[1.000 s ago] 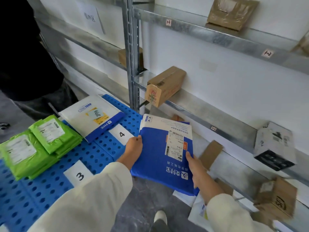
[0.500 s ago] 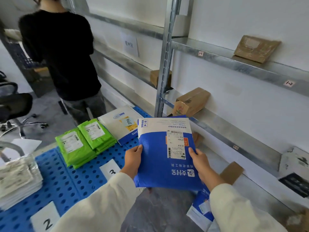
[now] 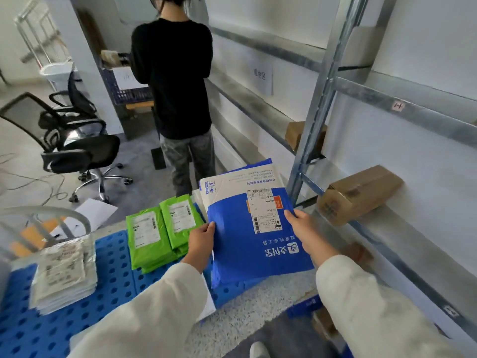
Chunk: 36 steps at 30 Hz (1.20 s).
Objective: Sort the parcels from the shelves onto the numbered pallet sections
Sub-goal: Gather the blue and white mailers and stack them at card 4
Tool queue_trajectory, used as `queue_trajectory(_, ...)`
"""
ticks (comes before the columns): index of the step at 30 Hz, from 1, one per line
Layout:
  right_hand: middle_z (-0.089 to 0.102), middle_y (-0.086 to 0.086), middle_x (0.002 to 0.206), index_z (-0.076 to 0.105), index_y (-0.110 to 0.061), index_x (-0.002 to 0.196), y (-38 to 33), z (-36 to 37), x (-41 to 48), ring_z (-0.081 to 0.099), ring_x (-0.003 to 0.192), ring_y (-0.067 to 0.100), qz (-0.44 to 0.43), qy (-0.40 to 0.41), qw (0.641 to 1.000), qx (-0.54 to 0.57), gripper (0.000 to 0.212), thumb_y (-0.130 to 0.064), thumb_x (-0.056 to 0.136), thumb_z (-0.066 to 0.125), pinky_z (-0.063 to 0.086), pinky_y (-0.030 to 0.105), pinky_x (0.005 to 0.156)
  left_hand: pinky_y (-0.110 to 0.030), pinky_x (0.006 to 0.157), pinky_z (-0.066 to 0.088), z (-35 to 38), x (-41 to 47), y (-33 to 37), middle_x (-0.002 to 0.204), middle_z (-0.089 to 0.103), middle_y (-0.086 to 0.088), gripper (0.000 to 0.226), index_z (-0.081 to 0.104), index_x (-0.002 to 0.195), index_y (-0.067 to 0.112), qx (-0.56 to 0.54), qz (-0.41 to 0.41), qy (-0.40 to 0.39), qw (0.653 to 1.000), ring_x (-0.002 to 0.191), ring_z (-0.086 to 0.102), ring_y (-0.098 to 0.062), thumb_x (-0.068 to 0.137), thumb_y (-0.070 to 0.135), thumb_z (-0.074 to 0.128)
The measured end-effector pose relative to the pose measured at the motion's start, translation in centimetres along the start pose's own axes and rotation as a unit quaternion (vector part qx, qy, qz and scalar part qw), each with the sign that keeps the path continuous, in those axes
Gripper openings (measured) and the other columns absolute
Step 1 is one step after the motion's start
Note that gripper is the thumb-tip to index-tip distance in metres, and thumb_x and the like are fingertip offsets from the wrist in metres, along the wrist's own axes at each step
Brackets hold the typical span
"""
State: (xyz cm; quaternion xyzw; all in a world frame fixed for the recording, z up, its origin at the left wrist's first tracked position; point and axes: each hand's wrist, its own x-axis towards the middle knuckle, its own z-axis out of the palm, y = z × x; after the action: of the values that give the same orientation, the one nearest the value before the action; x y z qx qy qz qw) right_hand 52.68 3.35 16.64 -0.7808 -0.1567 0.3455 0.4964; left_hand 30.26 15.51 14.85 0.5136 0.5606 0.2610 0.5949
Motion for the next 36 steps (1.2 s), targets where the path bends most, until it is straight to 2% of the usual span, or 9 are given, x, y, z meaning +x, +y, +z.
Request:
queue_trajectory(6,0.071,0.002,0.090,0.058,-0.020,0.102,-4.5,2.1,8.3,0.072,0.075,0.021,-0.041,-0.060,0.995,-0.072,0.021,-0.039,0.098,0.050,0.056,0.031,0.058,-0.025,0.078,0.040,1.6,5.4,3.1,0.098,0.063,0.000,0.034,0.067,0.119,0.005,0.019,0.000,0.066,0.998,0.089,0.057,-0.016,0.098,0.028,0.052)
queue_trajectory(9,0.071,-0.002,0.086,0.055,-0.029,0.095,-5.9,3.3,12.0,0.071,0.070,0.017,-0.054,-0.095,0.990,-0.086,0.011,-0.039,0.097,0.053,0.054,0.027,0.053,-0.026,0.076,0.040,2.5,8.0,3.7,0.095,0.063,0.000,0.032,0.068,0.115,0.005,0.021,-0.016,0.100,0.995,0.087,0.057,-0.018,0.099,0.027,0.051)
queue_trajectory(14,0.069,-0.005,0.088,0.053,-0.027,0.099,-5.7,5.6,17.3,0.070,0.073,0.013,-0.056,-0.142,0.982,-0.114,0.013,-0.039,0.095,0.055,0.050,0.022,0.051,-0.029,0.069,0.040,3.7,11.5,3.6,0.090,0.060,-0.008,0.028,0.063,0.078,0.011,0.029,-0.055,0.117,0.991,0.080,0.052,-0.021,0.098,0.026,0.052)
queue_trajectory(16,0.068,-0.005,0.090,0.053,-0.026,0.102,-5.2,6.3,19.0,0.069,0.074,0.013,-0.047,-0.159,0.979,-0.120,0.013,-0.037,0.095,0.055,0.049,0.022,0.051,-0.031,0.069,0.043,3.8,12.3,3.6,0.092,0.059,-0.012,0.023,0.059,0.086,0.007,0.052,-0.067,0.092,0.992,0.080,0.052,-0.022,0.097,0.025,0.054)
queue_trajectory(20,0.067,0.000,0.097,0.053,-0.022,0.113,-3.8,7.5,21.6,0.068,0.080,0.017,-0.031,-0.184,0.972,-0.144,0.019,-0.033,0.096,0.055,0.051,0.025,0.055,-0.044,0.094,0.049,4.3,13.8,3.2,0.113,0.062,-0.020,0.010,0.057,0.102,0.003,0.062,-0.087,0.075,0.991,0.100,0.060,-0.031,0.093,0.007,0.056)
queue_trajectory(26,0.063,-0.004,0.097,0.046,-0.027,0.133,-2.3,9.3,24.4,0.066,0.085,0.014,-0.021,-0.228,0.963,-0.140,0.037,-0.020,0.098,0.054,0.052,0.025,0.053,-0.031,0.071,0.044,5.6,16.3,2.0,0.114,0.060,-0.014,0.030,0.052,0.121,0.002,0.075,-0.101,0.118,0.985,0.090,0.055,-0.024,0.091,0.003,0.052)
queue_trajectory(30,0.060,-0.002,0.105,0.038,-0.029,0.142,-1.2,9.7,25.6,0.064,0.088,0.014,-0.012,-0.239,0.959,-0.154,0.047,-0.018,0.099,0.053,0.052,0.024,0.052,-0.031,0.074,0.042,6.6,17.6,0.7,0.118,0.056,-0.008,0.041,0.046,0.130,0.005,0.068,-0.134,0.121,0.981,0.094,0.052,-0.021,0.090,0.000,0.051)
queue_trajectory(32,0.058,0.000,0.116,0.031,-0.029,0.146,-0.6,9.9,26.0,0.062,0.094,0.014,-0.018,-0.253,0.949,-0.190,0.053,-0.020,0.098,0.053,0.055,0.027,0.060,-0.031,0.076,0.042,7.0,18.3,0.2,0.123,0.055,-0.008,0.044,0.044,0.133,0.006,0.062,-0.141,0.124,0.980,0.095,0.052,-0.021,0.090,-0.001,0.050)
queue_trajectory(36,0.041,0.003,0.143,0.016,-0.027,0.152,0.7,10.3,26.5,0.048,0.126,0.020,-0.070,-0.269,0.924,-0.263,0.068,-0.018,0.097,0.055,0.055,0.039,0.089,-0.031,0.080,0.041,7.6,19.1,-1.1,0.131,0.051,-0.009,0.050,0.037,0.139,0.007,0.072,-0.169,0.121,0.975,0.102,0.050,-0.023,0.091,-0.002,0.050)
